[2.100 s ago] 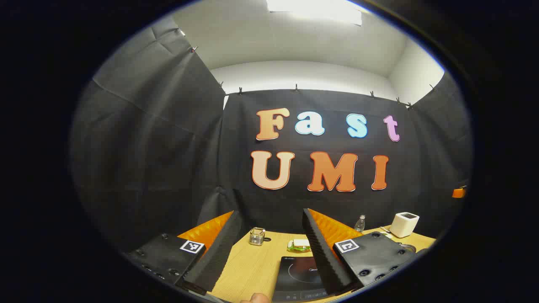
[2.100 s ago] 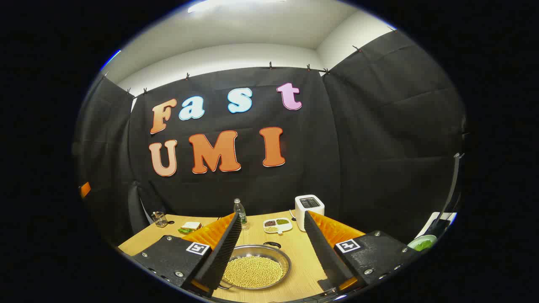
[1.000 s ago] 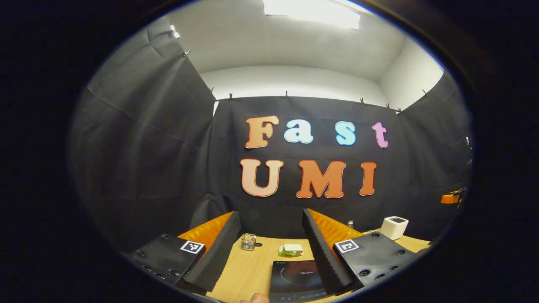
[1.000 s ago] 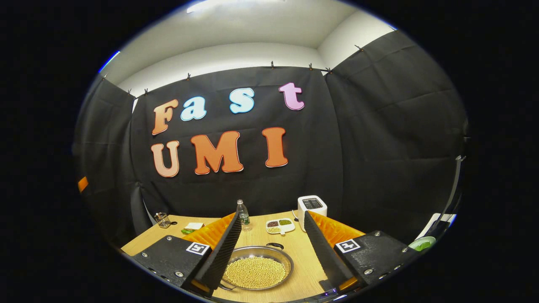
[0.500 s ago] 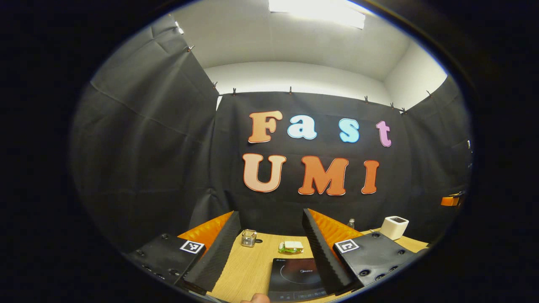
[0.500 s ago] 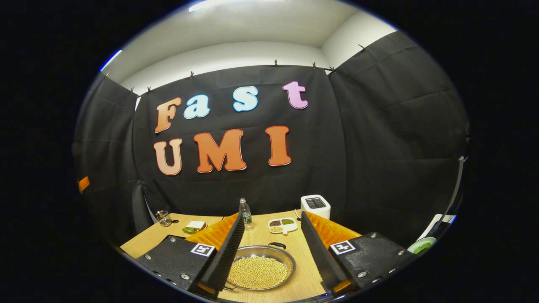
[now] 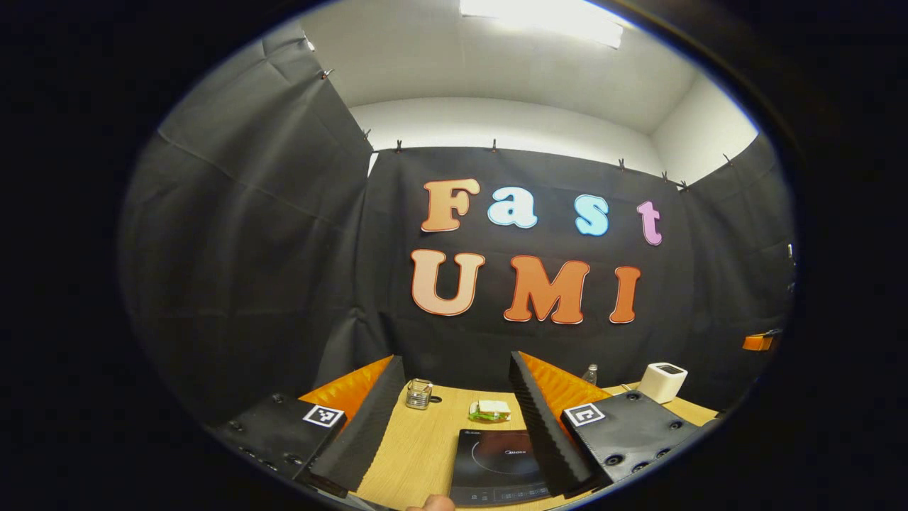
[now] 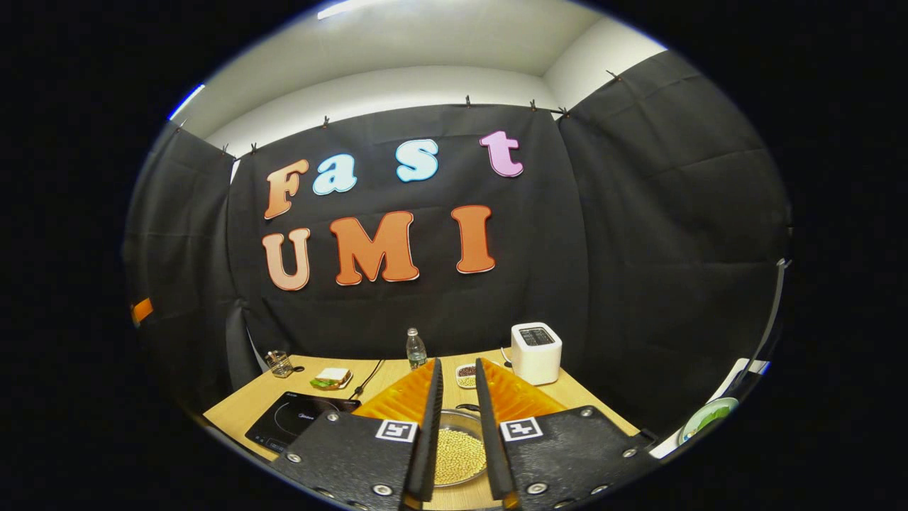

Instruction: First push the handle of the pot to place it horizontally, then grasp the pot with both hands and set it on the induction cooktop.

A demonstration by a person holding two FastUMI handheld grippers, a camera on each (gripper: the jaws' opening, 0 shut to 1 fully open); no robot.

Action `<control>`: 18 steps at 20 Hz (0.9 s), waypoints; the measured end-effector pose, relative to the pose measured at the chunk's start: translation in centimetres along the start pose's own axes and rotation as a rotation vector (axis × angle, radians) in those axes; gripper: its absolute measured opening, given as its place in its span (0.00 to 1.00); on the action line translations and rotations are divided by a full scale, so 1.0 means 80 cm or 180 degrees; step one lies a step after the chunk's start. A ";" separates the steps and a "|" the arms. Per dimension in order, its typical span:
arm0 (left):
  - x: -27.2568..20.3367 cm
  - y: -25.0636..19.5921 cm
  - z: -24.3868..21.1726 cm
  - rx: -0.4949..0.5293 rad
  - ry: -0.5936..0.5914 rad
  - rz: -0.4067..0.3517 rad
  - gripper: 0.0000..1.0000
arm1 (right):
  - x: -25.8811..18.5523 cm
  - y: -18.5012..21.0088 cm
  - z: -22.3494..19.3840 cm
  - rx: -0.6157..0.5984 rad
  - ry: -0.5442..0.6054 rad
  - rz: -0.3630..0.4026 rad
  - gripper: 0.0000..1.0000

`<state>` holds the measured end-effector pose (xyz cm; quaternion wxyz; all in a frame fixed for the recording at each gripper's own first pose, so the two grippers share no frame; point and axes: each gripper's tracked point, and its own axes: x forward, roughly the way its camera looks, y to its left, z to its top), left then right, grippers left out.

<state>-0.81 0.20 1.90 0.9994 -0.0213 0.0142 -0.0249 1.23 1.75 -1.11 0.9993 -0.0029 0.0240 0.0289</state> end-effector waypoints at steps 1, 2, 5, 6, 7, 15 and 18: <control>-0.003 0.001 0.004 0.0005 -0.0013 0.0010 0.96 | 0.001 0.002 -0.006 -0.0008 0.0039 0.0016 0.21; -0.002 0.005 0.004 0.0012 -0.0028 0.0021 0.97 | 0.002 0.004 -0.012 -0.0012 0.0085 0.0029 0.19; -0.005 0.007 0.002 0.0007 -0.0035 0.0036 0.97 | 0.003 0.020 -0.037 -0.0013 0.0267 0.0158 0.07; -0.006 0.008 0.000 -0.0008 -0.0029 0.0034 0.97 | 0.004 0.025 -0.044 -0.0012 0.0320 0.0190 0.02; -0.007 0.008 -0.001 -0.0015 -0.0018 0.0035 0.97 | 0.005 0.028 -0.053 -0.0026 0.0373 0.0224 0.00; -0.009 0.016 -0.015 -0.0051 0.0083 0.0046 0.97 | 0.005 0.065 -0.122 -0.0142 0.0842 0.0488 0.00; -0.009 0.018 -0.024 -0.0055 0.0151 0.0036 0.98 | 0.008 0.075 -0.147 -0.0159 0.0975 0.0554 0.00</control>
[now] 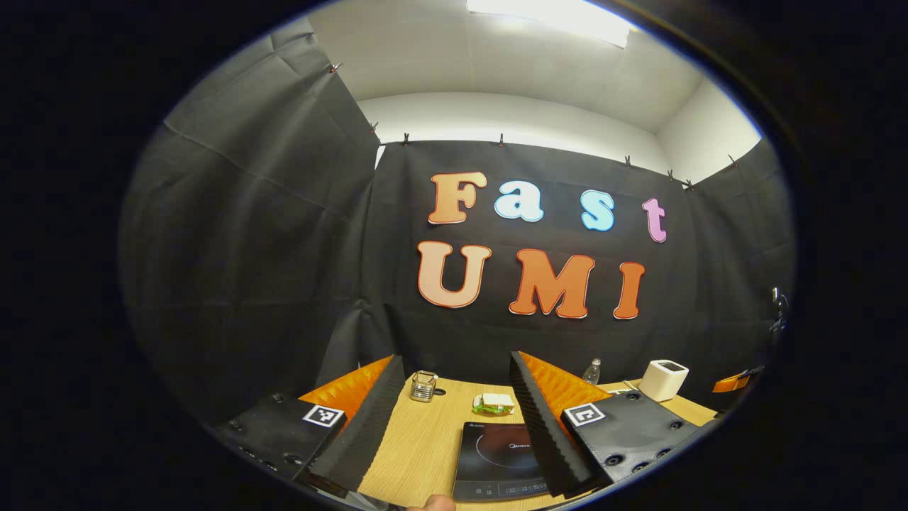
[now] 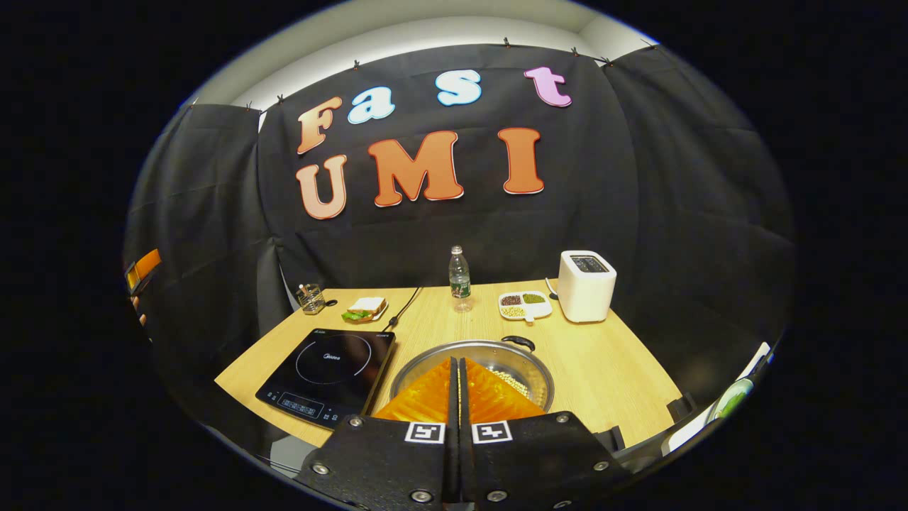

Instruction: First push the handle of the pot to place it horizontally, then grasp the pot with both hands and set it on the induction cooktop.

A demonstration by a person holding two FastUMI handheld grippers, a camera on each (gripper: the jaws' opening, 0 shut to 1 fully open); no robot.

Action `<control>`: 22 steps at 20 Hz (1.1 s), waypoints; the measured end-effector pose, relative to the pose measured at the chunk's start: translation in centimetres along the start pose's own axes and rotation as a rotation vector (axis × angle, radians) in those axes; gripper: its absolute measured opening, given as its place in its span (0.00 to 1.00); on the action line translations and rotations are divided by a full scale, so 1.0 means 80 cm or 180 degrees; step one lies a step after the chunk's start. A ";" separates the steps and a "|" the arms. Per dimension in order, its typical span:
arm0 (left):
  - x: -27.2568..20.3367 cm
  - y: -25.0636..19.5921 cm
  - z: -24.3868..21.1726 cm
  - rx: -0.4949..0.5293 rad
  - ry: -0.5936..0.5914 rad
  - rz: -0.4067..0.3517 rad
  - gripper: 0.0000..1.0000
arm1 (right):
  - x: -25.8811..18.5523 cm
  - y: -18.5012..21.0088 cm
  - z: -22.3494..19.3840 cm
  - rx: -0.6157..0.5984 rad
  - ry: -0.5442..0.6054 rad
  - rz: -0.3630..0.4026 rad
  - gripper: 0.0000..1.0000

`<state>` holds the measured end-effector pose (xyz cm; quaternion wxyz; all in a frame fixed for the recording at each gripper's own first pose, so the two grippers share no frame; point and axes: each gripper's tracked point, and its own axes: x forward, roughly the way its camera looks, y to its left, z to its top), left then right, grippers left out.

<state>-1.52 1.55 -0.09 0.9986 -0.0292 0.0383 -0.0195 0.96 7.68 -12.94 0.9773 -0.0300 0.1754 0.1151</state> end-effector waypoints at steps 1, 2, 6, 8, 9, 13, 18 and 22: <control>0.001 0.003 -0.001 0.0008 0.0012 0.0010 0.97 | 0.003 0.004 -0.008 0.0006 0.0045 0.0028 0.00; 0.002 0.005 -0.003 0.0016 0.0023 0.0022 0.98 | 0.006 0.009 -0.017 0.0018 0.0104 0.0064 0.00; 0.000 0.007 -0.006 0.0014 0.0045 0.0033 0.98 | 0.017 0.030 -0.059 0.0006 0.0385 0.0235 0.00; 0.000 0.009 -0.010 0.0020 0.0058 0.0046 0.98 | 0.015 0.034 -0.079 -0.0052 0.0490 0.0276 0.00; 0.000 0.010 -0.010 0.0021 0.0066 0.0050 0.98 | 0.015 0.035 -0.089 -0.0087 0.0539 0.0284 0.00; -0.001 0.010 -0.013 0.0024 0.0073 0.0052 0.98 | 0.009 0.039 -0.126 -0.0157 0.0745 0.0339 0.00; 0.001 0.016 -0.023 0.0019 0.0110 0.0072 0.97 | 0.008 0.039 -0.176 -0.0223 0.1045 0.0356 0.00; 0.003 0.018 -0.035 0.0023 0.0160 0.0078 0.98 | 0.009 0.043 -0.211 -0.0254 0.1250 0.0401 0.00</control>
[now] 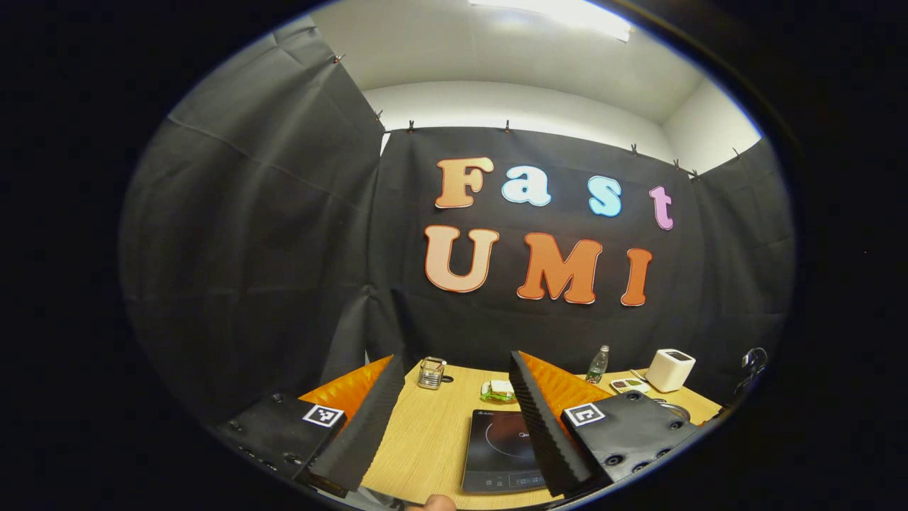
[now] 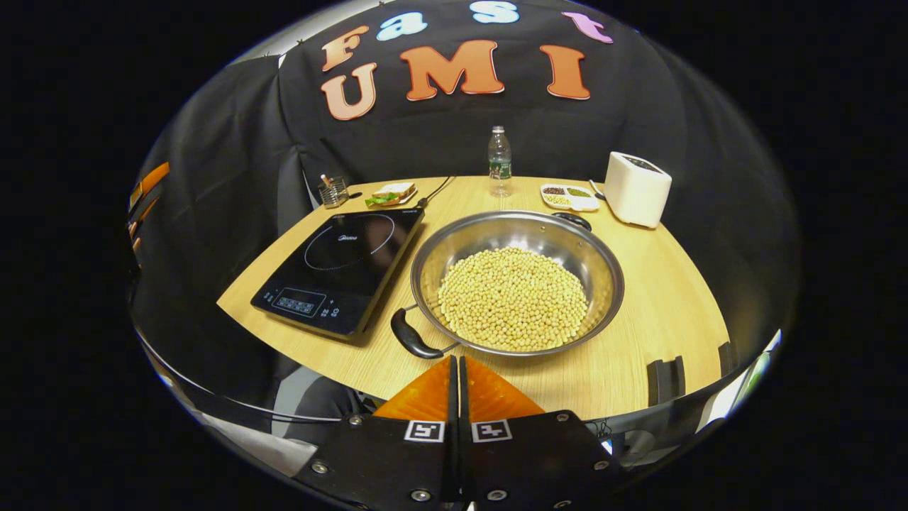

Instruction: First push the handle of the pot to place it horizontally, then grasp the pot with both hands and set it on the induction cooktop.

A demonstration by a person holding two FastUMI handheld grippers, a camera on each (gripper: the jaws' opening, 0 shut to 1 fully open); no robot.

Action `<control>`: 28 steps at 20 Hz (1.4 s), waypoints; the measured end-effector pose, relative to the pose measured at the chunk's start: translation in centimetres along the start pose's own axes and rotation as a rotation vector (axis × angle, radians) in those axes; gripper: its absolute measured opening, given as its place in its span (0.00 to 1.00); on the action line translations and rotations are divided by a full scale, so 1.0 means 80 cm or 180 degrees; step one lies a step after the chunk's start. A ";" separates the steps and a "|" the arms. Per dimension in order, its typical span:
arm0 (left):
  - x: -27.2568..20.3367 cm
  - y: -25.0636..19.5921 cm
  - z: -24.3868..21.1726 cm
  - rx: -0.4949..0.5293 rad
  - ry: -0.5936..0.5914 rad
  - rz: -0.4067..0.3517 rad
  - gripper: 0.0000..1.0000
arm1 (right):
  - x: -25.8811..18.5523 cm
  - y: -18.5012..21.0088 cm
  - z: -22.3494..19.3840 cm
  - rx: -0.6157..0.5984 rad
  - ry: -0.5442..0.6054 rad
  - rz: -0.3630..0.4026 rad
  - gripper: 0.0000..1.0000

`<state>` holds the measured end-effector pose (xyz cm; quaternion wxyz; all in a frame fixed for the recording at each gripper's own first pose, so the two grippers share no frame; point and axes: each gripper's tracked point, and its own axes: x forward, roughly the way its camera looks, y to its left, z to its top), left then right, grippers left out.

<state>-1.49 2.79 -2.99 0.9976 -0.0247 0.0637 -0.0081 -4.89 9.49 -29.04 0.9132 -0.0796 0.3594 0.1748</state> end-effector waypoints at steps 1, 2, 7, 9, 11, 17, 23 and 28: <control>0.002 0.002 0.000 0.0008 0.0006 0.0006 0.97 | 0.005 0.002 -0.005 -0.0006 0.0045 0.0013 0.00; 0.004 0.004 -0.002 0.0022 0.0001 0.0025 0.98 | 0.008 0.003 -0.010 -0.0014 0.0090 0.0022 0.00; 0.010 0.007 -0.014 0.0067 0.0028 0.0061 0.98 | 0.035 0.014 -0.035 -0.0073 0.0343 0.0038 0.00; 0.014 0.008 -0.020 0.0055 0.0072 0.0055 0.98 | 0.043 0.022 -0.039 -0.0118 0.0410 0.0069 0.00; 0.019 0.012 -0.026 0.0040 0.0113 0.0062 0.97 | 0.052 0.023 -0.036 -0.0220 0.0435 0.0066 0.00; 0.029 0.031 -0.034 0.0048 0.0166 0.0144 0.98 | 0.075 0.038 -0.028 -0.0302 0.0534 0.0119 0.00; 0.034 0.042 -0.039 0.0053 0.0184 0.0191 0.97 | 0.096 0.069 -0.011 -0.0073 0.0565 0.0319 0.00; 0.036 0.056 -0.048 0.0071 0.0208 0.0209 0.98 | 0.111 0.089 0.002 -0.0095 0.0587 0.0379 0.00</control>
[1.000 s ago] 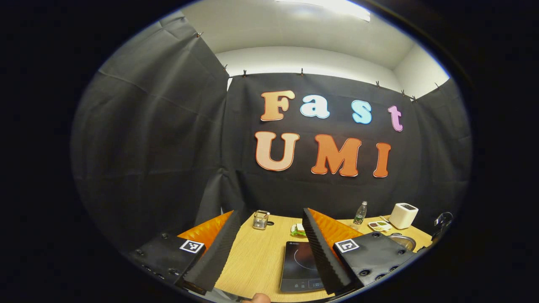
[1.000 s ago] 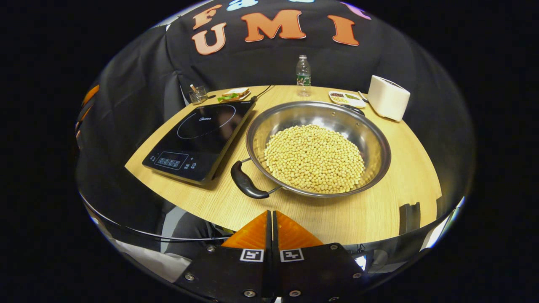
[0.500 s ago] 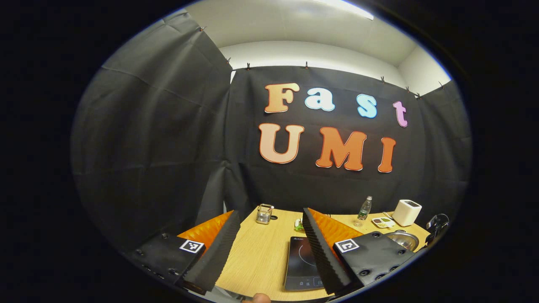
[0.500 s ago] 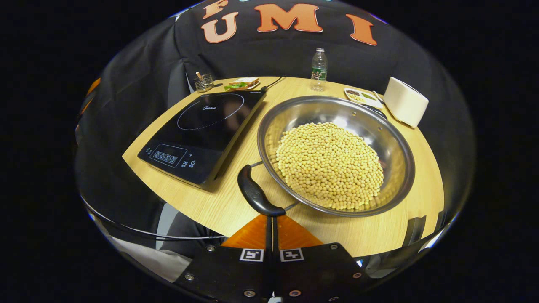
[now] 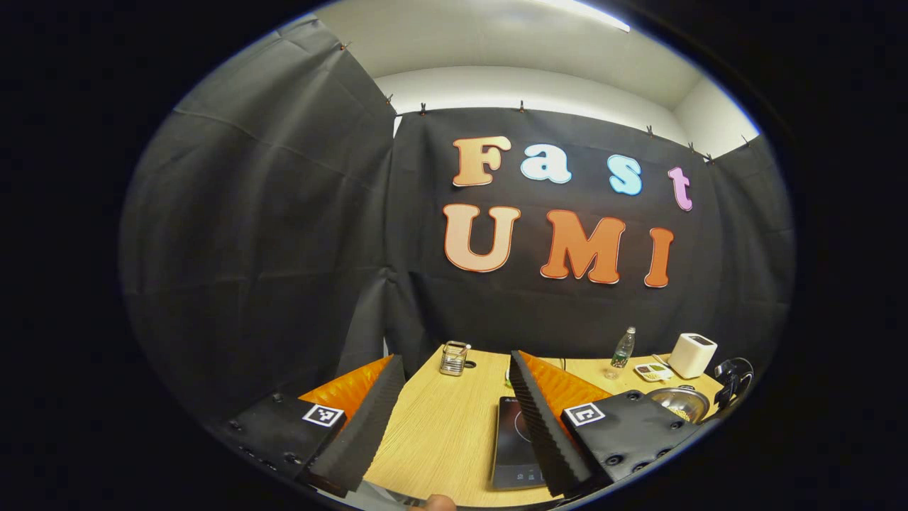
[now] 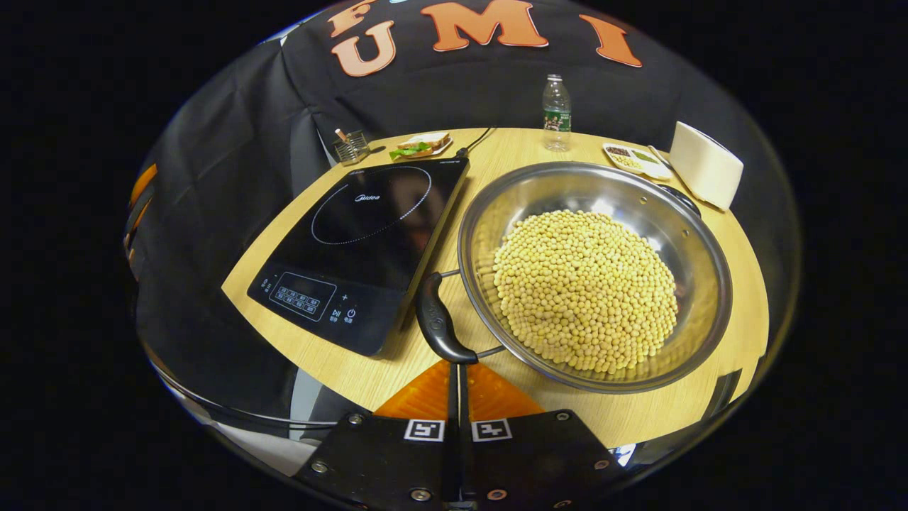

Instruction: First push the handle of the pot to place it horizontally, then grasp the pot with both hands and set it on the induction cooktop.

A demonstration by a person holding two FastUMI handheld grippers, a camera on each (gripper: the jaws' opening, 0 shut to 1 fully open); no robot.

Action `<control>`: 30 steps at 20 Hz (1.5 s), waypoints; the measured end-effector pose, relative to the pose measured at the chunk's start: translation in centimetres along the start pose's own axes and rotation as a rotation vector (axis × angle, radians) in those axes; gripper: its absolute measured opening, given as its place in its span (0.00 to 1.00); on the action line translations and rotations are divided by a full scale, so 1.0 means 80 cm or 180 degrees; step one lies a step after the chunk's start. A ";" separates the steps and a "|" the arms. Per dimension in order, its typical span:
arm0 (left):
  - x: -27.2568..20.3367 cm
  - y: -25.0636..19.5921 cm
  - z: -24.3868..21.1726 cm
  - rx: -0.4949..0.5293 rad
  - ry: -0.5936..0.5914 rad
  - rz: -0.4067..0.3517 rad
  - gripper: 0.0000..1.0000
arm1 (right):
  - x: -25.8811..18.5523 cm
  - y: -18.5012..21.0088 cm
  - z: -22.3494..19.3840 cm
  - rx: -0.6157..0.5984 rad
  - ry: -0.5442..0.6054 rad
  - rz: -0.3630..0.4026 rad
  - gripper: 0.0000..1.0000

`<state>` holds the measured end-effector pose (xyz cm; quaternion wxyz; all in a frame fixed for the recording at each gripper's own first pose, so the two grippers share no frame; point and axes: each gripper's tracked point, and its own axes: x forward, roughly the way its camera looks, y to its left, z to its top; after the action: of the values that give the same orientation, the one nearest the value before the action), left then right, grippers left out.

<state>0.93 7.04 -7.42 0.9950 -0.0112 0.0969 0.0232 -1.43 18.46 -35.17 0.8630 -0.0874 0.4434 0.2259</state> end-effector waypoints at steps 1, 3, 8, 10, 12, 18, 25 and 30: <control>0.000 0.004 -0.001 0.0001 0.0003 0.0018 0.97 | 0.001 0.004 0.004 0.0007 0.0002 0.0025 0.00; 0.003 0.015 -0.004 -0.0016 0.0013 0.0054 0.98 | 0.005 0.009 0.012 0.0036 -0.0002 0.0062 0.00; 0.014 0.017 -0.018 -0.0072 0.0082 0.0048 0.98 | 0.015 0.019 0.025 0.0127 -0.0006 0.0136 0.00; 0.015 0.019 -0.021 -0.0062 0.0092 0.0042 0.98 | 0.021 0.023 0.032 0.0162 -0.0015 0.0168 0.00; 0.016 0.022 -0.021 -0.0045 0.0093 0.0047 0.98 | 0.025 0.026 0.040 0.0171 -0.0026 0.0185 0.00; 0.025 0.031 -0.031 -0.0065 0.0136 0.0092 0.97 | 0.038 0.024 0.074 0.0152 -0.0181 0.0135 0.00; 0.034 0.035 -0.041 -0.0132 0.0213 0.0094 0.98 | 0.049 0.031 0.091 0.0209 -0.0189 0.0176 0.00; 0.029 0.034 -0.035 -0.0086 0.0139 0.0082 0.97 | 0.057 0.035 0.101 0.0306 -0.0206 0.0196 0.00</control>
<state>2.56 9.77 -10.63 0.9920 -0.0239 0.1184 0.0370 5.44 25.22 -33.90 0.8727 -0.0249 0.4281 0.2335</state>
